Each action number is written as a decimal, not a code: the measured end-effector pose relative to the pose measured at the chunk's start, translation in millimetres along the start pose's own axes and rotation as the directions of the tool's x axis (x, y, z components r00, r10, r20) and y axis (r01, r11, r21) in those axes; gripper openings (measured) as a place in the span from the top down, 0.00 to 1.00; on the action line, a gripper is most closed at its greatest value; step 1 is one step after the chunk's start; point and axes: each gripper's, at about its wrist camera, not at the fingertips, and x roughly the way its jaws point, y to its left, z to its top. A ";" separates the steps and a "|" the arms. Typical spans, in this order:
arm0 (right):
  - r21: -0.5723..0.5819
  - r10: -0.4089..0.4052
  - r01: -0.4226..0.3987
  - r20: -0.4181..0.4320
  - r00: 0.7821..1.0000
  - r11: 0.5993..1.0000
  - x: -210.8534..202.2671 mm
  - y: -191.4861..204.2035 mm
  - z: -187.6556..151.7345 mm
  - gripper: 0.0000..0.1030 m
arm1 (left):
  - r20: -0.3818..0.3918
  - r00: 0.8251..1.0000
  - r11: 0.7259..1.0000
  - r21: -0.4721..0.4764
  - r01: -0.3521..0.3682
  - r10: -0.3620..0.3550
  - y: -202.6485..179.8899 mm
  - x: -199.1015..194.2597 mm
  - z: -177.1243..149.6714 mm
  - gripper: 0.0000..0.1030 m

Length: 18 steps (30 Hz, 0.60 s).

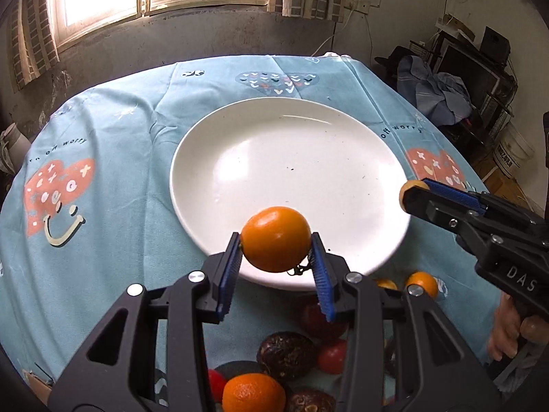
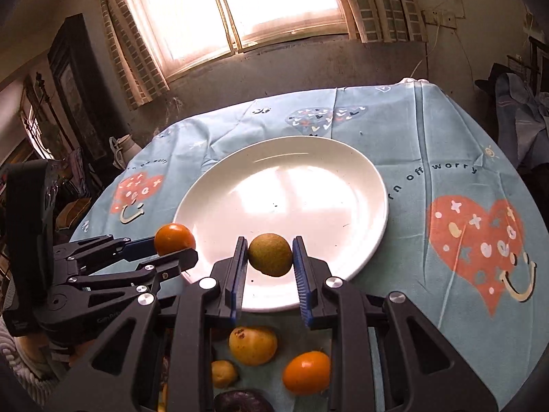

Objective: Organize fruits
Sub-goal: 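Carry the orange onto the white plate with the left gripper while the right releases the yellow fruit there, then grasp a large tangerine with the left gripper while the right gripper grasps a red tomato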

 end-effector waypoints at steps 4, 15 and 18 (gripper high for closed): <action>-0.017 -0.026 0.025 -0.012 1.000 1.000 16.2 -1.0 -3.4 0.71 | -0.015 1.000 1.000 -0.001 -0.010 0.010 4.8 17.3 -0.3 0.59; 0.048 0.083 -0.089 0.113 0.990 0.995 -73.1 8.0 -27.1 0.39 | 0.094 0.994 0.998 0.000 -0.055 0.055 8.5 -53.0 -40.6 0.36; 0.060 0.071 -0.082 0.169 0.983 0.995 -94.7 7.9 -51.0 0.35 | 0.124 0.987 0.995 -0.009 -0.104 0.104 12.0 -74.4 -72.7 0.35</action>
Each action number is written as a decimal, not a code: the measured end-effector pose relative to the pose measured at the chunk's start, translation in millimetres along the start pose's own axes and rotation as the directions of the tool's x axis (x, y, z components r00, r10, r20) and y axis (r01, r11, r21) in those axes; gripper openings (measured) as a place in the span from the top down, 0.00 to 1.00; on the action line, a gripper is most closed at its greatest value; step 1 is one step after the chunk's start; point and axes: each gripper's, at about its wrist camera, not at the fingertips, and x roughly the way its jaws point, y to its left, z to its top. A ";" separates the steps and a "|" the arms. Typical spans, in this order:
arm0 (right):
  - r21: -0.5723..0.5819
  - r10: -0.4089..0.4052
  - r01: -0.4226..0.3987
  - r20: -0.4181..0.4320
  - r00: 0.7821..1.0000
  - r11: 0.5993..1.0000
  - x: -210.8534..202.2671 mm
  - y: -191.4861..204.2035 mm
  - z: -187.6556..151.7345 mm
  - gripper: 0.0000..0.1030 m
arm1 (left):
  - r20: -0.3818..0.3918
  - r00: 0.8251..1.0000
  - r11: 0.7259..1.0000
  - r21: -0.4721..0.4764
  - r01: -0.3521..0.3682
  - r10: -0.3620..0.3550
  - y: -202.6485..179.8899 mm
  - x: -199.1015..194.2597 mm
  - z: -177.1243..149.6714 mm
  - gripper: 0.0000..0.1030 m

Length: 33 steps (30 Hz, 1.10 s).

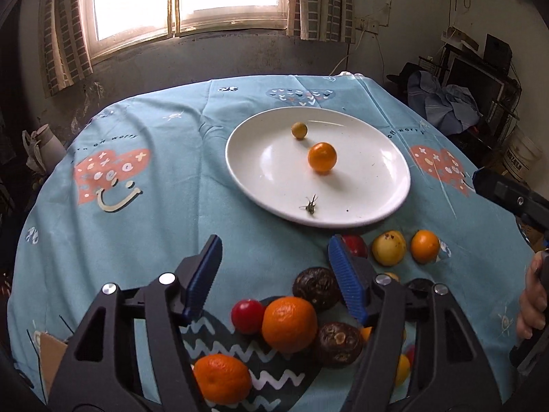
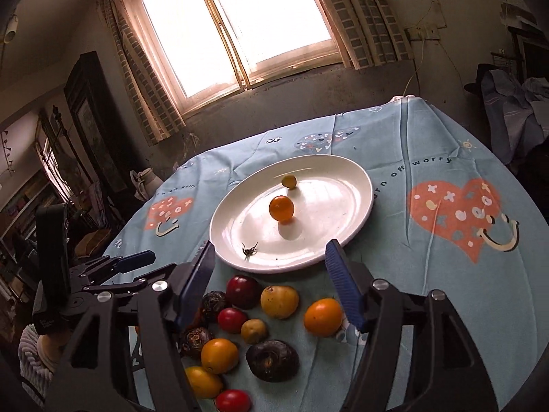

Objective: Organize fruits
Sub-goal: 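Grasp a large tangerine with the left gripper while the right gripper grasps a red tomato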

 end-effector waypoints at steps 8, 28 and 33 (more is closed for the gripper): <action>-0.006 -0.007 0.008 0.027 1.000 1.000 -16.6 -1.0 -34.2 0.35 | 0.053 0.997 0.996 -0.069 -0.057 0.060 23.0 -32.7 -66.5 0.27; -0.009 -0.024 0.024 -0.010 1.000 1.000 -6.8 -1.4 -37.0 0.34 | -0.050 0.999 0.993 -0.121 0.002 -0.008 40.8 -20.6 -88.2 0.35; -0.024 -0.019 0.018 -0.021 1.000 1.000 -4.9 1.0 -38.7 0.34 | -0.087 0.996 0.994 -0.113 -0.001 -0.009 40.2 -8.7 -87.5 0.45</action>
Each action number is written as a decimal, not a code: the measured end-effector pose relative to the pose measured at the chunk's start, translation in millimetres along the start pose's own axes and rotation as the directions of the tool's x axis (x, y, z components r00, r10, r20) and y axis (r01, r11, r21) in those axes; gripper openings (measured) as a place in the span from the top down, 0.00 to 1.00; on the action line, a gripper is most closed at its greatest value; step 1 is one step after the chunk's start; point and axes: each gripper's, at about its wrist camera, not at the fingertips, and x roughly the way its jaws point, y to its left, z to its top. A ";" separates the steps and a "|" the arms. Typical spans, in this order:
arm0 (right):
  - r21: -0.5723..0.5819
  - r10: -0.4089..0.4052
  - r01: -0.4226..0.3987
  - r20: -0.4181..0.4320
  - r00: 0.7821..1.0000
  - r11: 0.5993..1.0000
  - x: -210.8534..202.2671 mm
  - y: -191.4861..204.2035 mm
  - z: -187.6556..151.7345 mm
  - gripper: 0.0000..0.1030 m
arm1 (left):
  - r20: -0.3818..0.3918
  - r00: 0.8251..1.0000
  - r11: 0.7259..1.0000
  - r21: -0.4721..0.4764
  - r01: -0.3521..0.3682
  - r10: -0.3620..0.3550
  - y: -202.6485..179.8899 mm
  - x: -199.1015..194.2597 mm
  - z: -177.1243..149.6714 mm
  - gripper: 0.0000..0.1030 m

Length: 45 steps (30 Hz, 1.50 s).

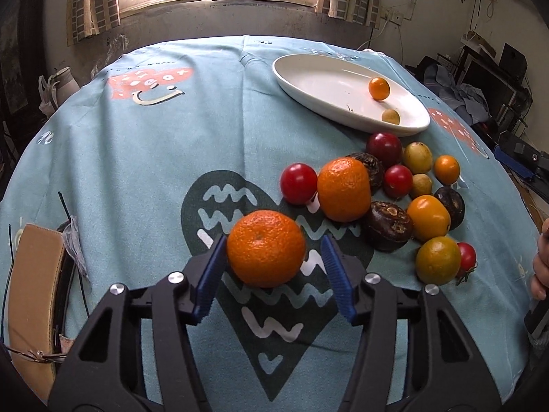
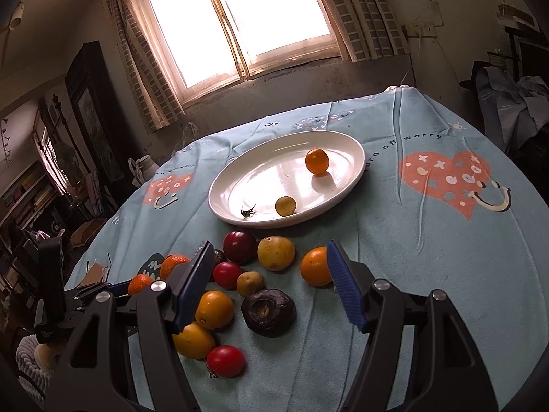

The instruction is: Organize fruits

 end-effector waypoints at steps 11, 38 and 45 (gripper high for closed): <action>-0.069 0.090 -0.101 -0.141 0.986 0.993 6.6 23.0 -23.0 0.34 | 0.013 1.000 0.999 -0.053 0.006 -0.006 11.4 -1.1 0.9 0.57; -0.099 0.130 -0.164 -0.282 0.951 0.982 12.4 28.8 -35.2 0.73 | 0.047 0.997 0.997 -0.040 0.059 -0.057 0.2 -12.3 25.1 0.57; -0.122 0.028 -0.039 -0.089 0.996 0.992 10.0 28.9 59.7 0.73 | 0.096 0.994 0.998 0.031 0.055 -0.058 -40.2 4.8 108.3 0.57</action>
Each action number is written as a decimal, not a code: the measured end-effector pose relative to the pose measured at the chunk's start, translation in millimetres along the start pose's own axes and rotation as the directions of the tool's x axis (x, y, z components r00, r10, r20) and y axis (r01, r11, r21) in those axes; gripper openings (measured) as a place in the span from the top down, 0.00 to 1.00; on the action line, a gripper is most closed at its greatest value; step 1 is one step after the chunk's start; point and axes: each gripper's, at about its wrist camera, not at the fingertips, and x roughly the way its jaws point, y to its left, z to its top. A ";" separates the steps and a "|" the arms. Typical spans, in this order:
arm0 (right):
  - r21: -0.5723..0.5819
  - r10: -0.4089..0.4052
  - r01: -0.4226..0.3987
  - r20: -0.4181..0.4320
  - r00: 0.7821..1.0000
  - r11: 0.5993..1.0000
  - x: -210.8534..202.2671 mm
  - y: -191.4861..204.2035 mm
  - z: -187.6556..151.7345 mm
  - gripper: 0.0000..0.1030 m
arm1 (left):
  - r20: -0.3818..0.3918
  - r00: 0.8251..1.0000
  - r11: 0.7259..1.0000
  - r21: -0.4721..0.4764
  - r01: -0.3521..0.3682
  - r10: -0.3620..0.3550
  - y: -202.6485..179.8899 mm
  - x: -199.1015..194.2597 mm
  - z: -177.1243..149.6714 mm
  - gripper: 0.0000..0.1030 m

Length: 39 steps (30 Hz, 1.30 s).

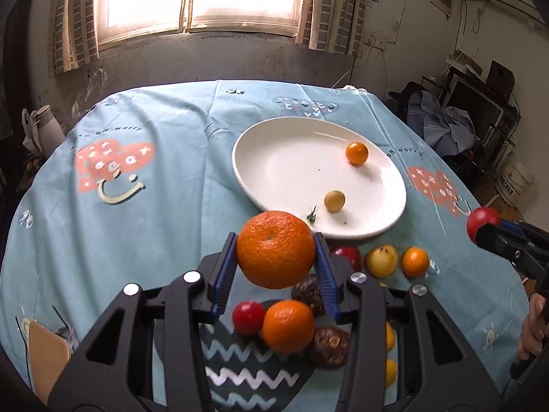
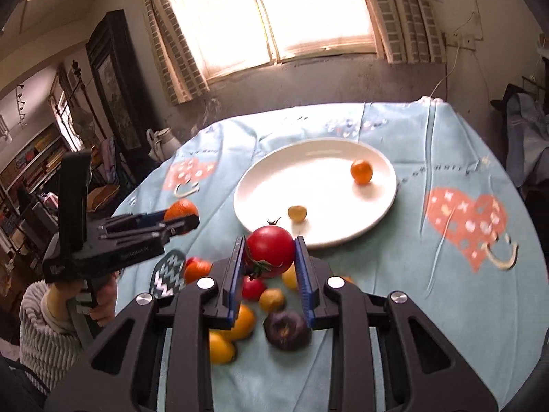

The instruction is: Organize fruits

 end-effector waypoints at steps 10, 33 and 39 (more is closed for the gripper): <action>0.137 -0.083 0.093 -0.078 0.994 0.986 104.6 -62.4 9.9 0.72 | -0.078 0.997 1.000 0.022 -0.020 0.022 -23.6 87.8 26.2 0.56; 0.119 -0.030 0.019 0.092 0.995 0.993 -0.7 -24.1 -47.8 0.37 | 0.007 0.990 0.988 -0.075 -0.139 0.140 37.9 -13.3 -68.9 0.22; 0.134 -0.056 0.043 0.096 0.994 0.990 -2.8 -25.9 -54.2 0.33 | 0.042 0.990 0.991 -0.003 -0.136 0.136 19.4 -22.0 -82.2 0.22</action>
